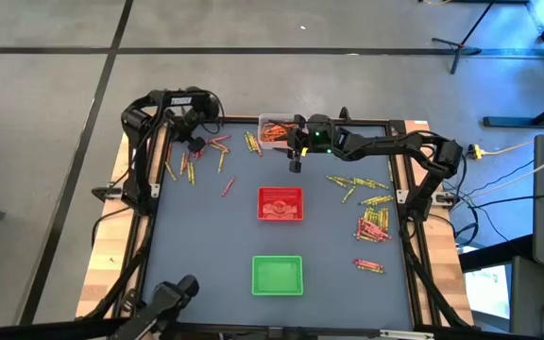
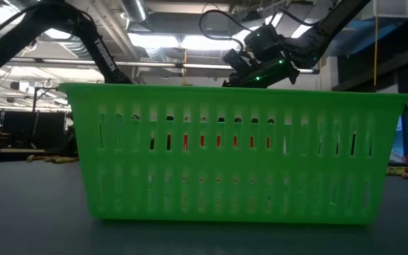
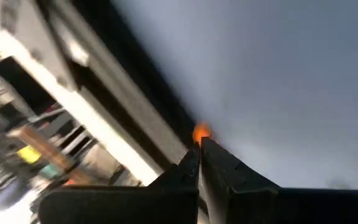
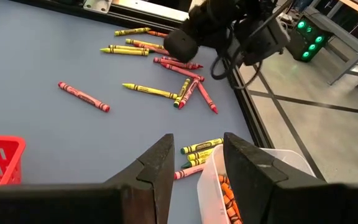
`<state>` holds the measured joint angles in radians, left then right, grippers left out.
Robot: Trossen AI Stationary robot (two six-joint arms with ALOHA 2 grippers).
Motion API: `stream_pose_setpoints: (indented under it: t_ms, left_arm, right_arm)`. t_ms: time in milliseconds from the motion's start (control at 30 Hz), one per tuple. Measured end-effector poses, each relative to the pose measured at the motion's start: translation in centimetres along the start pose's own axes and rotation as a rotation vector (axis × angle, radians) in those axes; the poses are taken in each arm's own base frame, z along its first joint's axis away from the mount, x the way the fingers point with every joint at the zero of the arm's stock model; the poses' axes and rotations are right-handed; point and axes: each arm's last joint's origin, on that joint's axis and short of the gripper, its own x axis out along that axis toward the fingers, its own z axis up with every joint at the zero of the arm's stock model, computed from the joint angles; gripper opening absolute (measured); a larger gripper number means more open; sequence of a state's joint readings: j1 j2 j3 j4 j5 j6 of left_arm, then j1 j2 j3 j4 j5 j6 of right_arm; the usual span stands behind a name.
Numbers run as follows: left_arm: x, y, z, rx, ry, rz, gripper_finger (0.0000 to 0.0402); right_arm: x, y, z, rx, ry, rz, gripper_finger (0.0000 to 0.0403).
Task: Sort crayons
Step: Adjust the yellow crayon, then put the red crayon into the red bin
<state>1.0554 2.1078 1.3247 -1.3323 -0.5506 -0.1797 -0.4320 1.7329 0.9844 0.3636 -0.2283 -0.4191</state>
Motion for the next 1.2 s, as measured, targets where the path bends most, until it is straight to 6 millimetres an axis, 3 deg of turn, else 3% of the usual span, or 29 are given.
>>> stream_pose_setpoints:
  t_ms: [167,300,400,500,667,867,1000,1200]
  left_arm:
    - [-3.5,-1.0,-2.5,-0.022,-0.112,0.069,0.0]
    - [-7.3,-2.5,-5.8,-0.037,-0.343,0.056,0.0]
    - [-9.0,-3.5,-8.2,-0.037,-0.504,0.008,0.0]
    - [-8.9,-3.9,-10.1,-0.061,-0.563,-0.029,0.0003]
    - [-7.2,-5.2,-13.2,-0.06,-0.689,-0.095,0.0015]
    - [-7.3,-7.6,-16.4,0.009,-1.004,-0.412,0.0019]
    - [-7.4,-9.4,-17.2,0.108,-1.105,-0.573,0.0021]
    - [-7.2,-11.8,-17.1,0.23,-1.074,-0.673,0.0055]
  right_arm:
    - [0.0,0.0,0.0,-0.001,0.001,0.0,0.0137]
    - [0.0,0.0,0.0,-0.004,0.001,0.0,0.0137]
    - [0.0,0.0,-0.1,-0.003,0.009,-0.007,0.0137]
    - [0.0,0.0,-0.2,0.0,0.029,-0.007,0.0137]
    - [0.0,0.1,-0.3,0.002,0.038,-0.004,0.0137]
    - [0.0,0.1,-0.5,0.007,0.061,-0.008,0.0137]
    - [-0.1,0.4,-0.2,0.017,0.071,-0.035,0.0137]
    - [-1.6,1.4,1.0,0.004,0.17,-0.093,0.0137]
